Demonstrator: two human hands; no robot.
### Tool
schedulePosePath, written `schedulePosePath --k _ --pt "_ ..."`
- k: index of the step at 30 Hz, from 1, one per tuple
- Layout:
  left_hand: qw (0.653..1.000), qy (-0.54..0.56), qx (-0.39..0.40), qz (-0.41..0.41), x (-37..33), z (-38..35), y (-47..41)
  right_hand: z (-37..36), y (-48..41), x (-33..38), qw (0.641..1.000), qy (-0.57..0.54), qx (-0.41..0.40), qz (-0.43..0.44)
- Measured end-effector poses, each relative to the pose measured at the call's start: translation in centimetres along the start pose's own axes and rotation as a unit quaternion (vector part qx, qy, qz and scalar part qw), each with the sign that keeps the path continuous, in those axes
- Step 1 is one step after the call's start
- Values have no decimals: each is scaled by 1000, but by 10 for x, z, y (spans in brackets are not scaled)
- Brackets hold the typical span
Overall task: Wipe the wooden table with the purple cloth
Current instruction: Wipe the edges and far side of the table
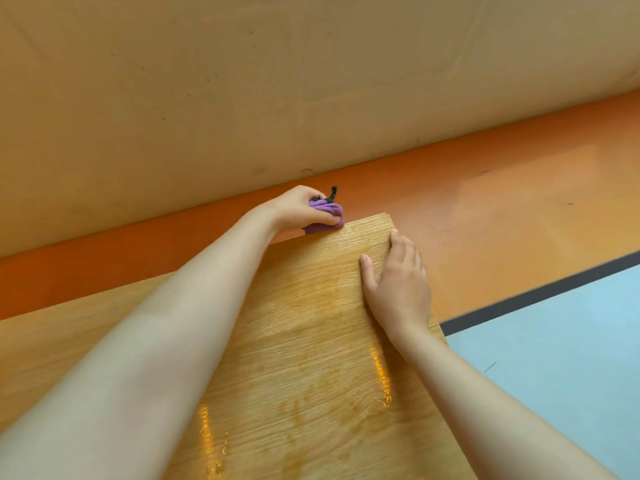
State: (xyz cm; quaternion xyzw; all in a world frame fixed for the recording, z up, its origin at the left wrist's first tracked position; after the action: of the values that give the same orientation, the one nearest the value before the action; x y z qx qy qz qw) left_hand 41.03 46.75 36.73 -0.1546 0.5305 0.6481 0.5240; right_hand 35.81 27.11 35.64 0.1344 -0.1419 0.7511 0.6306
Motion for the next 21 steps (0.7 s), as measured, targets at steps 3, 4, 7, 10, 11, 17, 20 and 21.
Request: schedulePosePath --k 3,4,7,10,11,17,20,21 --pt "1000 -5 -17 -19 -15 -14 -11 -1 0 1 1000 7 -4 3" --pt "1000 -4 -19 -18 -13 -13 -9 -1 0 1 1000 9 -4 3" --pt "1000 -5 -17 -2 10 6 14 0 1 2 1000 12 -6 3" --pt "999 -9 -5 32 52 37 50 0 2 4 1000 14 -7 3" --pt "999 -9 -7 49 66 48 62 0 2 4 1000 14 -8 3" --pt "997 -8 -2 76 77 56 66 0 1 5 1000 23 -5 -1" --pt "999 18 8 38 52 30 40 0 2 5 1000 28 -6 -3" --pt "999 24 7 30 48 23 35 -1 3 4 1000 28 -7 -4"
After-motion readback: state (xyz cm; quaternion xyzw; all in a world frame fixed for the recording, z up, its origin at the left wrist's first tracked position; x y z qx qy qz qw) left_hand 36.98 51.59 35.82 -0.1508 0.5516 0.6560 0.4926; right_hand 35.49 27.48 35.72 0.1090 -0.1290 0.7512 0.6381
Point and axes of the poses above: each hand's wrist, its own y-axis away from the middle knuckle, its own z-axis out of the back of the hand, x = y × z, the point moved 5 cm from there along -y, towards the middle knuckle, and after that the axes turned 2 degrees about x, right-handed, at the moved point
